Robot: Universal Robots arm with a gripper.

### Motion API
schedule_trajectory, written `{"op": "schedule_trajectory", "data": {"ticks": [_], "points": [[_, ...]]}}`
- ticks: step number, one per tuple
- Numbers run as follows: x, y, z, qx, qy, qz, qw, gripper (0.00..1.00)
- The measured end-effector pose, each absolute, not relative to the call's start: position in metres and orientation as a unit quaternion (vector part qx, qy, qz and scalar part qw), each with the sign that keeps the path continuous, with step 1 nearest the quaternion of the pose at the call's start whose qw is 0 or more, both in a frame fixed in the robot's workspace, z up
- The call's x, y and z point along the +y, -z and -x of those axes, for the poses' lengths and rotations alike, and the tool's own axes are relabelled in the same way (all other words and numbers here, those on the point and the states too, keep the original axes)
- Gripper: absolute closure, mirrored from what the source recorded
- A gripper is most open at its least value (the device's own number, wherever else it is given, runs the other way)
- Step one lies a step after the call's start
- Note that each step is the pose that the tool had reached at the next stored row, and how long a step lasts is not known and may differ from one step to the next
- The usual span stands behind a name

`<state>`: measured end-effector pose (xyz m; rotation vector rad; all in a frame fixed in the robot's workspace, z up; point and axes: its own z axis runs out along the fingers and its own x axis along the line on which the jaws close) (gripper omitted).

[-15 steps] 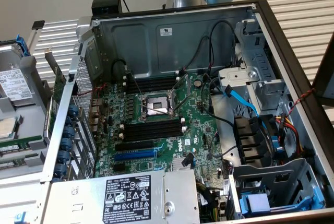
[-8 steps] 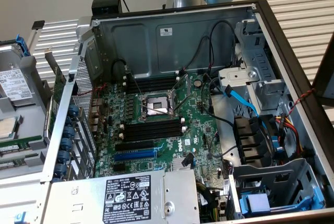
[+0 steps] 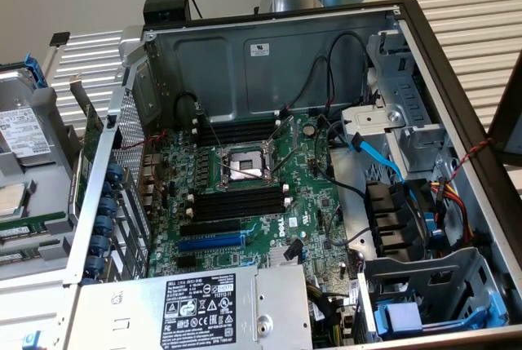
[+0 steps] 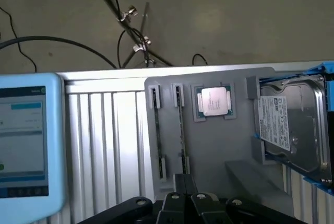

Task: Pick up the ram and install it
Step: 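Pick up the ram and move it above insertion slot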

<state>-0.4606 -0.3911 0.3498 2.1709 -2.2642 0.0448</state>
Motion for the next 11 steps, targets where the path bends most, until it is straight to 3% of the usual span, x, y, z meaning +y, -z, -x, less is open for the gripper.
{"op": "schedule_trajectory", "data": {"ticks": [11], "points": [[-0.3912, -0.3489, 0.4606, -0.717, -0.016, -0.697, 0.001, 0.89]]}}
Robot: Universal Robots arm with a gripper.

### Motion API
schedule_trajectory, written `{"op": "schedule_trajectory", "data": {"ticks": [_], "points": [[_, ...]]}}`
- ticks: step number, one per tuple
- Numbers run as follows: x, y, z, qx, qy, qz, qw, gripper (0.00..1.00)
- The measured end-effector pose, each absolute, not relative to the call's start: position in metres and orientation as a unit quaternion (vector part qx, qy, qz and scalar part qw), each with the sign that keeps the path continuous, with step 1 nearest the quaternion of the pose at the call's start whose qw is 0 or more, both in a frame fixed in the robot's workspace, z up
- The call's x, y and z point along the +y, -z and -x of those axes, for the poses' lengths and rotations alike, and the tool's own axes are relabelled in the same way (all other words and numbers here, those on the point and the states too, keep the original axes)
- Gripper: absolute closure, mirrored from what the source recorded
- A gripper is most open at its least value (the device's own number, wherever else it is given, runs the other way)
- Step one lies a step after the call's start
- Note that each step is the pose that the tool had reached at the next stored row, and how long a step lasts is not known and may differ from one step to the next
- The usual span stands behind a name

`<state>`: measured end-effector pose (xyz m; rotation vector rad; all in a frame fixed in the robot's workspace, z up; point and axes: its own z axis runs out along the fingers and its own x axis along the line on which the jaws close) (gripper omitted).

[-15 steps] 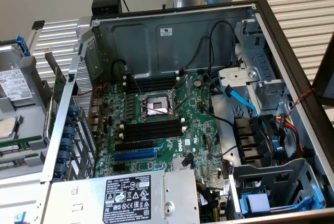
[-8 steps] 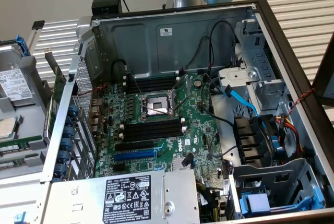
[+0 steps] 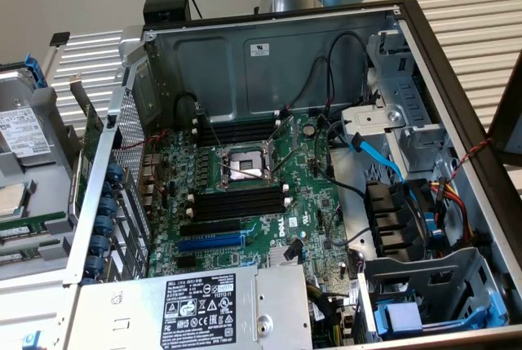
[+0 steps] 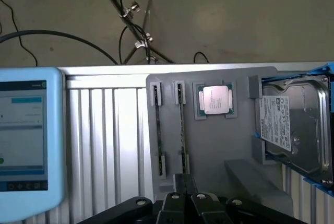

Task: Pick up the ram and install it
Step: 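Pick up the ram and move it above insertion slot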

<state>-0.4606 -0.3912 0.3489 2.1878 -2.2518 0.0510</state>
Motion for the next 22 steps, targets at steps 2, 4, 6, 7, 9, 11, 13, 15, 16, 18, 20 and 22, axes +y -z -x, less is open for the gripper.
{"op": "schedule_trajectory", "data": {"ticks": [2, 4, 6, 7, 9, 11, 13, 15, 16, 18, 20, 22], "points": [[-0.391, -0.348, 0.461, -0.717, -0.016, -0.697, 0.001, 0.83], [-0.391, -0.348, 0.461, -0.717, -0.016, -0.697, 0.001, 0.70], [-0.391, -0.346, 0.461, -0.717, -0.016, -0.697, 0.001, 0.64], [-0.391, -0.345, 0.461, -0.717, -0.017, -0.697, 0.001, 0.64], [-0.391, -0.341, 0.461, -0.716, -0.017, -0.698, 0.002, 0.58], [-0.391, -0.338, 0.461, -0.715, -0.017, -0.698, 0.002, 0.58], [-0.391, -0.334, 0.461, -0.714, -0.017, -0.700, 0.002, 0.58], [-0.392, -0.331, 0.461, -0.711, -0.017, -0.703, 0.002, 0.58], [-0.393, -0.330, 0.461, -0.710, -0.016, -0.704, 0.003, 0.58], [-0.394, -0.327, 0.461, -0.706, -0.014, -0.708, 0.005, 0.58], [-0.396, -0.324, 0.461, -0.702, -0.013, -0.712, 0.006, 0.58], [-0.399, -0.322, 0.461, -0.700, -0.013, -0.714, 0.006, 0.58]]}}
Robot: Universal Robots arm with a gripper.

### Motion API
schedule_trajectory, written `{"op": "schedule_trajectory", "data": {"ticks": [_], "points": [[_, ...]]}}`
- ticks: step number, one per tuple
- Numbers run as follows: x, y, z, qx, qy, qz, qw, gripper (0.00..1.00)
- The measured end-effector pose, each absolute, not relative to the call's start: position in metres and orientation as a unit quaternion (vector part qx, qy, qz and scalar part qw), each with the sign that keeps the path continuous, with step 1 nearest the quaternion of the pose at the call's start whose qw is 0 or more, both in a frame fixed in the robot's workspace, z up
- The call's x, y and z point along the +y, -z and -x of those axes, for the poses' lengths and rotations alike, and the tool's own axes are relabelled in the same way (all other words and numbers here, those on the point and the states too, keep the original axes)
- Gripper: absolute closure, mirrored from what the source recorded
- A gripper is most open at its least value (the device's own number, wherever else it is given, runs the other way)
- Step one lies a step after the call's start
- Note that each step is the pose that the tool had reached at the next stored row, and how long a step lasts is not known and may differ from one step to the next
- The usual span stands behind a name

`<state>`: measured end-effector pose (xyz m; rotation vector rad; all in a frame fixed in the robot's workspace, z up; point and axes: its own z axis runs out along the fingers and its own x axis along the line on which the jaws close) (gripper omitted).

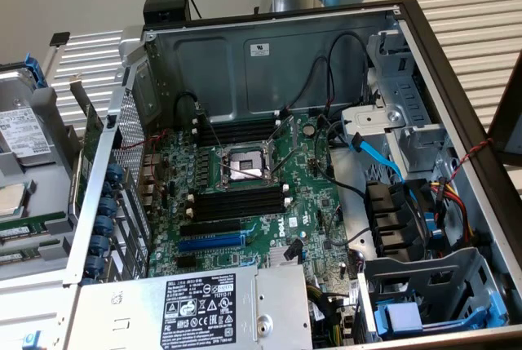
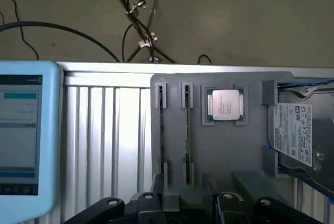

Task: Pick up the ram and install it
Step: 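Pick up the ram and move it above insertion slot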

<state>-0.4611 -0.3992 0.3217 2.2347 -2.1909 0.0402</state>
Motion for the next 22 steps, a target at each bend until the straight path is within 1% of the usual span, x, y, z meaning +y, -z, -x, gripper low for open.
{"op": "schedule_trajectory", "data": {"ticks": [4, 22], "points": [[-0.407, -0.315, 0.462, -0.697, -0.012, -0.717, 0.005, 0.58], [-0.419, -0.283, 0.462, -0.698, -0.013, -0.716, 0.004, 0.58]]}}
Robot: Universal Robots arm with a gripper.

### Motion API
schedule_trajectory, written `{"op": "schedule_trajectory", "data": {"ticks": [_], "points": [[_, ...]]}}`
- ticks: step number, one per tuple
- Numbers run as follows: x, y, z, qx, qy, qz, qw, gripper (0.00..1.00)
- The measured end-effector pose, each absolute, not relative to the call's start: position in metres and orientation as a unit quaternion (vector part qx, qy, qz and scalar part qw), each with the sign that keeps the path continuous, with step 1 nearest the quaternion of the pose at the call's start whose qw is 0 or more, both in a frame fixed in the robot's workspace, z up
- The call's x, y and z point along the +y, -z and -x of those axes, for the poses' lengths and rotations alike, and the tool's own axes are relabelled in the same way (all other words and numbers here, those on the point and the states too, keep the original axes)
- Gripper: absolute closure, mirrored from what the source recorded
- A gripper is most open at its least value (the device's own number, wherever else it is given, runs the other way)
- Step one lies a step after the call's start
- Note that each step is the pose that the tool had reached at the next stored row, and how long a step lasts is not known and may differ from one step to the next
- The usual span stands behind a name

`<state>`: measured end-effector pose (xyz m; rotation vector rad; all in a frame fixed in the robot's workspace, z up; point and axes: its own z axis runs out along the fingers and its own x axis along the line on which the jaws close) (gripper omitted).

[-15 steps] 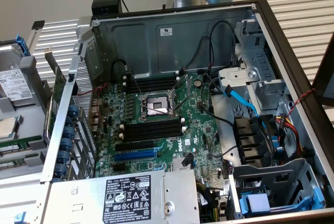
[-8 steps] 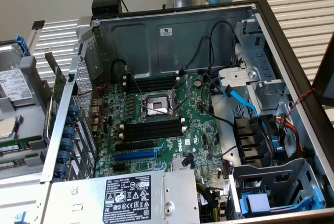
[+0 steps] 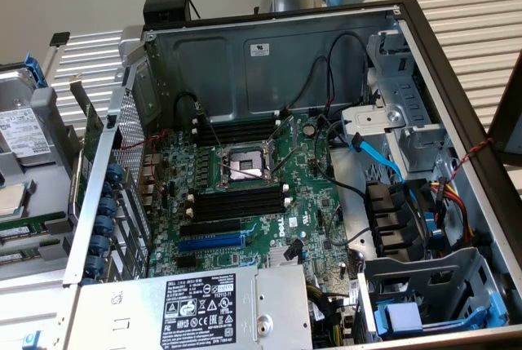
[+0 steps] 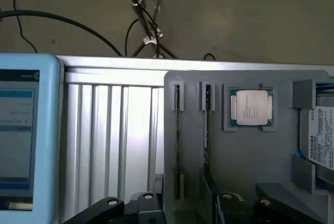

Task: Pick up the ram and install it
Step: 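Pick up the ram and move it above insertion slot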

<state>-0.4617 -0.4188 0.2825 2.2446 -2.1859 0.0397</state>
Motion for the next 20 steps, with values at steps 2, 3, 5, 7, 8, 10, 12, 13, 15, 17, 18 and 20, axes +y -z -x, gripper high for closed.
{"op": "schedule_trajectory", "data": {"ticks": [2, 3, 5, 7, 8, 10, 12, 13, 15, 17, 18, 20], "points": [[-0.419, -0.279, 0.461, -0.699, -0.013, -0.715, 0.004, 0.58], [-0.419, -0.278, 0.461, -0.699, -0.013, -0.715, 0.004, 0.58], [-0.419, -0.275, 0.460, -0.700, -0.013, -0.714, 0.003, 0.58], [-0.419, -0.271, 0.460, -0.700, -0.013, -0.714, 0.003, 0.58], [-0.419, -0.270, 0.460, -0.700, -0.013, -0.714, 0.003, 0.58], [-0.419, -0.266, 0.460, -0.698, -0.013, -0.716, 0.003, 0.58], [-0.419, -0.262, 0.460, -0.697, -0.013, -0.717, 0.003, 0.58], [-0.419, -0.261, 0.460, -0.697, -0.013, -0.717, 0.003, 0.58], [-0.419, -0.257, 0.459, -0.696, -0.013, -0.718, 0.003, 0.58], [-0.419, -0.253, 0.460, -0.695, -0.013, -0.719, 0.003, 0.58], [-0.419, -0.252, 0.460, -0.695, -0.013, -0.719, 0.003, 0.58], [-0.419, -0.252, 0.460, -0.695, -0.011, -0.719, 0.005, 0.58]]}}
